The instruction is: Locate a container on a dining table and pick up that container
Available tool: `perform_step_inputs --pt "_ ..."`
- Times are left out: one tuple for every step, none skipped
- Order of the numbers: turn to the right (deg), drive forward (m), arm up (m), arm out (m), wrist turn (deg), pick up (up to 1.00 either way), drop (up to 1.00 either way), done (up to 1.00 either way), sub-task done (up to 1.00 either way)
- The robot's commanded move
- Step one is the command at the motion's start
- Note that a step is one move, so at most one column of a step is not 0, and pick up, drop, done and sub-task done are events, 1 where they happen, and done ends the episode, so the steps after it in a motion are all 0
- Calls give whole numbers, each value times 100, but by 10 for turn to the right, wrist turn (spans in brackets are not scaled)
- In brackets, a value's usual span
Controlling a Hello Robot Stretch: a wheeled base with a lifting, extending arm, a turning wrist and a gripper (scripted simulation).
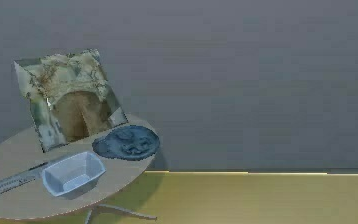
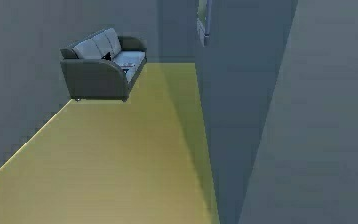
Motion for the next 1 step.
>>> perform_step_inputs --pt "150 0 0 0 0 0 0 0 0"
